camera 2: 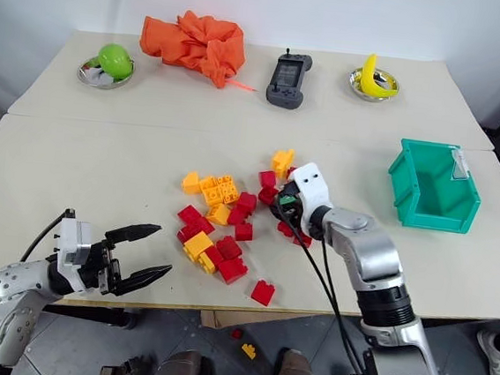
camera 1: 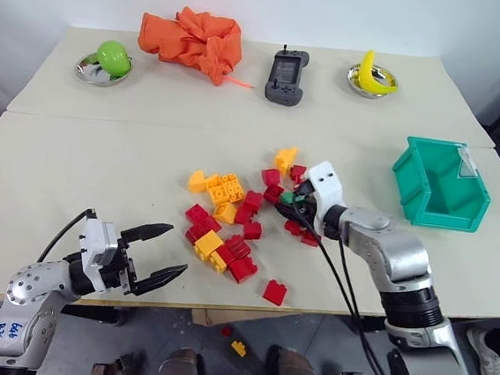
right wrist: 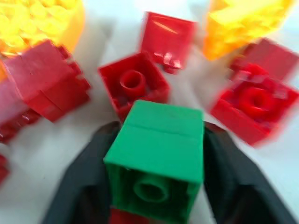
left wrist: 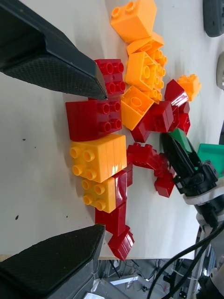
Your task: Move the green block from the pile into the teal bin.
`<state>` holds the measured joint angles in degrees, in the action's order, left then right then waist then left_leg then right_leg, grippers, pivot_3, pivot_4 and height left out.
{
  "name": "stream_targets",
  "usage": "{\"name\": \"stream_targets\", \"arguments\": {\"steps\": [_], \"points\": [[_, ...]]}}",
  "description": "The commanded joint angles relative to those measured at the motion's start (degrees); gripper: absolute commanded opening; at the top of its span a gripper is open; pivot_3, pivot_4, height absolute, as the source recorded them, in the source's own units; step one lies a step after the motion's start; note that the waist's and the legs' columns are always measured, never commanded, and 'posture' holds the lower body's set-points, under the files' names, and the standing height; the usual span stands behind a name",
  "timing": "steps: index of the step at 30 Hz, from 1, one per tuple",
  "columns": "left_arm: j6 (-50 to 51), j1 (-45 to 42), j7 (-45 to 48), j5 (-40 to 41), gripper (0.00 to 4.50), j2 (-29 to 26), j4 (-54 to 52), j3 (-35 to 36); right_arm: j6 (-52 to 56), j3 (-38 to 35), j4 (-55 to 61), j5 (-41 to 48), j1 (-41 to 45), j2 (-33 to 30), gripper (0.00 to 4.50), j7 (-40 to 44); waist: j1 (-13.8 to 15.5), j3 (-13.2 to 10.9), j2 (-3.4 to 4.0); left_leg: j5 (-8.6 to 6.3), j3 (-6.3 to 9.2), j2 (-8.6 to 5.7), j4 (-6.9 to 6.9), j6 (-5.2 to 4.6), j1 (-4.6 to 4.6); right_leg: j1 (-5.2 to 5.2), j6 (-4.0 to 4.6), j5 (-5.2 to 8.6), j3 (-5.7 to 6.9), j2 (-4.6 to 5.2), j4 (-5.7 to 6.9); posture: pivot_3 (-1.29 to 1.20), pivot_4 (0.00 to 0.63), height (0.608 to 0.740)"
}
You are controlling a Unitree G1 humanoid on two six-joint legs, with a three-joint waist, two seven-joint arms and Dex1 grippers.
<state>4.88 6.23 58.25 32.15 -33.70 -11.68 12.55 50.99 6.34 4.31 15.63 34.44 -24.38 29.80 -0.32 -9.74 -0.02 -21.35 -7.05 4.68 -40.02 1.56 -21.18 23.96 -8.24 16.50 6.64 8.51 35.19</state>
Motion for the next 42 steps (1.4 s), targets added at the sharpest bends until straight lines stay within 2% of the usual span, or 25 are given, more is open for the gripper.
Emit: {"name": "stream_targets", "arguments": {"steps": [1, 5, 8, 10, 14, 18, 23, 24, 25, 31, 33, 36, 39, 42], "points": [[-0.91, -1.16, -0.20, 0.33, 4.50, 0.56, -2.11, -0.23, -4.89, -3.64, 3.97, 2.29, -1.35, -3.02, 1.52, 4.69, -0.06, 0.00, 0.00, 0.00, 0.00, 0.00, 0.00, 0.00, 0.00, 0.00, 0.00, 0.00, 0.00, 0.00, 0.00, 0.00, 0.150, 0.740], [-1.10, -4.25, -1.64, -0.14, 4.50, 2.79, -1.51, -1.98, -12.91, -8.88, 6.00, 4.62, -4.92, -6.42, 1.54, 9.71, 0.21, 0.00, -0.01, 0.00, 0.01, -0.02, 0.02, -0.01, -0.02, -0.01, -0.02, -0.01, 0.01, 0.00, -0.07, 0.00, 0.150, 0.740], [-2.62, -9.52, -3.90, -1.14, 4.50, 7.30, -2.42, -5.34, -17.86, -17.35, 7.11, 8.48, -7.88, -8.04, 1.54, 11.53, 0.49, 0.00, -0.01, 0.00, 0.01, -0.04, 0.01, -0.01, -0.01, -0.04, -0.04, -0.02, 0.01, 0.01, -0.08, 0.00, 0.150, 0.740], [-1.87, -13.20, -4.90, -1.06, 4.50, 9.82, -2.53, -7.56, -21.21, -22.47, 5.82, 7.87, -8.41, -9.66, 1.54, 9.56, 0.50, 0.00, -0.02, 0.00, 0.02, -0.03, -0.03, -0.01, -0.01, -0.07, -0.05, -0.03, 0.02, 0.00, -0.10, 0.00, 0.150, 0.740], [-0.70, -20.17, -6.11, -1.21, 4.50, 14.39, 1.62, -11.29, -26.95, -31.27, -5.18, 2.43, -6.54, -15.35, 1.54, 0.97, 0.43, -0.03, 0.04, 0.01, 0.00, -0.06, -0.07, -0.03, 0.04, -0.13, -0.10, -0.06, -0.04, 0.00, -0.12, 0.00, 0.150, 0.740], [-0.01, -23.21, -5.30, -1.51, 4.50, 15.87, 4.14, -13.13, -31.95, -32.00, -16.77, -0.74, -4.28, -18.88, 1.54, -1.80, 0.20, -0.02, 0.04, 0.01, -0.01, -0.05, -0.02, -0.03, 0.10, -0.17, -0.11, -0.06, -0.03, 0.00, -0.18, 0.00, 0.150, 0.740], [-0.46, -23.55, -5.38, -2.95, 4.50, 15.44, 4.78, -13.98, -37.25, -31.36, -29.06, -2.02, 0.56, -19.33, 1.54, -2.92, -1.17, -0.03, 0.05, 0.02, -0.04, -0.05, 0.03, -0.03, 0.11, -0.16, -0.11, -0.06, -0.05, -0.01, -0.18, 0.00, 0.150, 0.740], [-0.39, -23.28, -5.59, -3.19, 4.50, 15.19, 4.51, -13.83, -38.70, -30.93, -31.02, -2.17, 1.20, -19.46, 2.28, -2.11, -1.29, -0.02, 0.05, 0.02, -0.03, -0.05, 0.03, -0.03, 0.12, -0.16, -0.11, -0.06, -0.04, -0.01, -0.18, 0.00, 0.150, 0.740], [-0.37, -22.82, -5.74, -3.41, 4.50, 14.81, 4.16, -13.51, -39.11, -30.61, -32.64, -1.67, 1.84, -19.45, 2.49, -0.51, -1.33, -0.02, 0.05, 0.02, -0.03, -0.05, 0.03, -0.03, 0.12, -0.16, -0.11, -0.06, -0.05, -0.01, -0.18, 0.00, 0.150, 0.740], [-0.58, -19.58, -7.26, -3.34, 4.50, 12.52, 2.97, -10.13, -43.43, -29.06, -36.22, -0.71, 3.01, -19.94, 4.49, 6.26, -1.24, -0.03, 0.07, 0.02, -0.02, -0.04, 0.00, -0.03, 0.10, -0.16, -0.11, -0.06, -0.06, -0.01, -0.18, 0.00, 0.150, 0.740], [-1.19, -18.22, -8.70, -4.46, 4.50, 11.32, 2.97, -8.55, -44.45, -29.40, -35.49, 0.63, 2.61, -19.86, 4.49, 8.97, -1.14, -0.03, 0.07, 0.02, -0.01, -0.05, -0.03, -0.03, 0.09, -0.17, -0.12, -0.07, -0.06, 0.00, -0.18, 0.00, 0.150, 0.740], [-4.40, -15.85, -11.14, -8.36, 4.50, 8.59, 3.83, -5.57, -42.46, -28.04, -26.32, 5.84, -1.25, -18.77, 4.49, 17.83, -1.14, -0.03, 0.08, 0.02, 0.01, -0.04, -0.02, -0.03, 0.10, -0.18, -0.12, -0.07, -0.04, 0.00, -0.19, 0.00, 0.150, 0.740], [-4.74, -13.64, -14.12, -10.04, 4.50, 6.03, 4.50, -1.84, -42.22, -23.60, -16.43, 6.62, -7.37, -18.69, 4.49, 23.77, -1.14, -0.03, 0.08, 0.02, 0.04, -0.03, 0.01, -0.03, 0.10, -0.17, -0.12, -0.07, -0.02, -0.01, -0.18, 0.00, 0.150, 0.740], [-5.04, -10.39, -17.20, -12.10, 4.50, 4.13, 4.57, 1.59, -46.52, -18.16, -7.14, 7.18, -16.28, -18.03, 4.49, 31.96, -1.02, -0.03, 0.07, 0.02, 0.05, -0.03, 0.00, -0.03, 0.11, -0.20, -0.12, -0.07, -0.01, 0.00, -0.19, 0.00, 0.150, 0.740]]}}
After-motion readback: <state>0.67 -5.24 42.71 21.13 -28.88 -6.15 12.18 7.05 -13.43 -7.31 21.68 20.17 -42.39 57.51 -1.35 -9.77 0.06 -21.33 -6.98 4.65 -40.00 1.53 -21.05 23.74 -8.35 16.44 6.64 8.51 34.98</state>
